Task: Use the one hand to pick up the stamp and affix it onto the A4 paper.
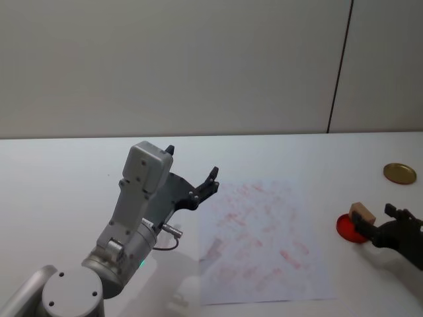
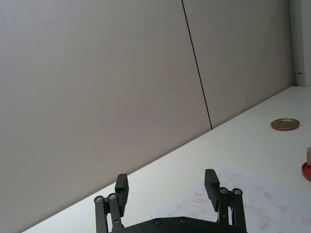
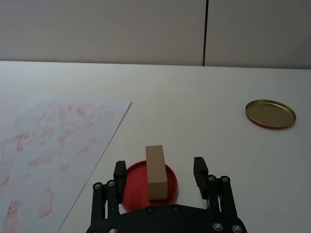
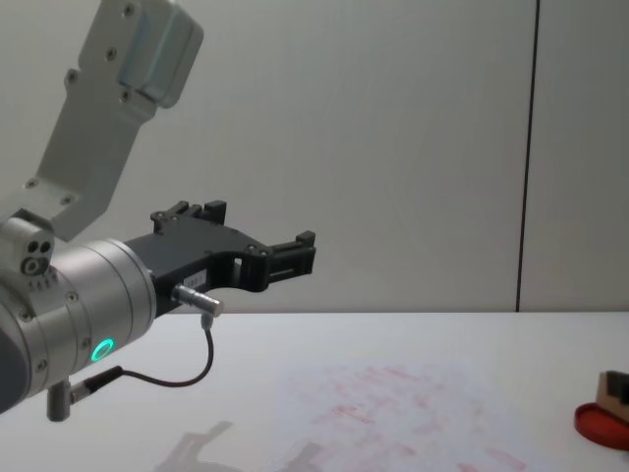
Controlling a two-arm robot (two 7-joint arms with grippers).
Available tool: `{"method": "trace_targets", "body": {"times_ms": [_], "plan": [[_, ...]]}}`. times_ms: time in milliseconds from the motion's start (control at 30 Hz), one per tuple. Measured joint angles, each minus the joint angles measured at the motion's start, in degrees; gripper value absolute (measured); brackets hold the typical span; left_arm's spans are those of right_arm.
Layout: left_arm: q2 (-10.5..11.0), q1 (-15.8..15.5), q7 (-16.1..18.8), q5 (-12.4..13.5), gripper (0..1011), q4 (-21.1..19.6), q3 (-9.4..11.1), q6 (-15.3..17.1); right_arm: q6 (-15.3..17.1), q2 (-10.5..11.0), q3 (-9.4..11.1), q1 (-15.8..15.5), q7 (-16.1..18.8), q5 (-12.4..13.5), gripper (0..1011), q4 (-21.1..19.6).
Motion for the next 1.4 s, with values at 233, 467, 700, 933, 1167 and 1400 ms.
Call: {"method": "trace_targets", "body": {"times_ms": [233,467,700,933,1167,1400], "plan": [[0.0,0.0,0.0,0.0,993,0.0,0.0,0.0,0.31,-0.43,-0.4,0.82,0.47,-0.73,705,1.33],[0.0,0.0,0.0,0.0,993,0.0,0.0,0.0,0.36,-0.83,-0.73,1.56,0.84,-1.42,485,2.52],[0.0,0.0,0.0,0.0,993,0.0,0.0,0.0,-0.05,-1.14,-0.99,1.99,0.98,-1.93,264,3.29],[0.0,0.0,0.0,0.0,993,0.0,0.0,0.0,-1.17,-1.38,-1.25,2.23,0.98,-2.73,219,3.53],[0.0,0.0,0.0,0.0,993,0.0,0.0,0.0,-2.84,-1.56,-1.58,2.24,1.24,-3.74,219,2.65],[0.0,0.0,0.0,0.0,993,0.0,0.0,0.0,-3.62,-1.96,-2.28,2.3,3.11,-4.32,219,0.99]]}}
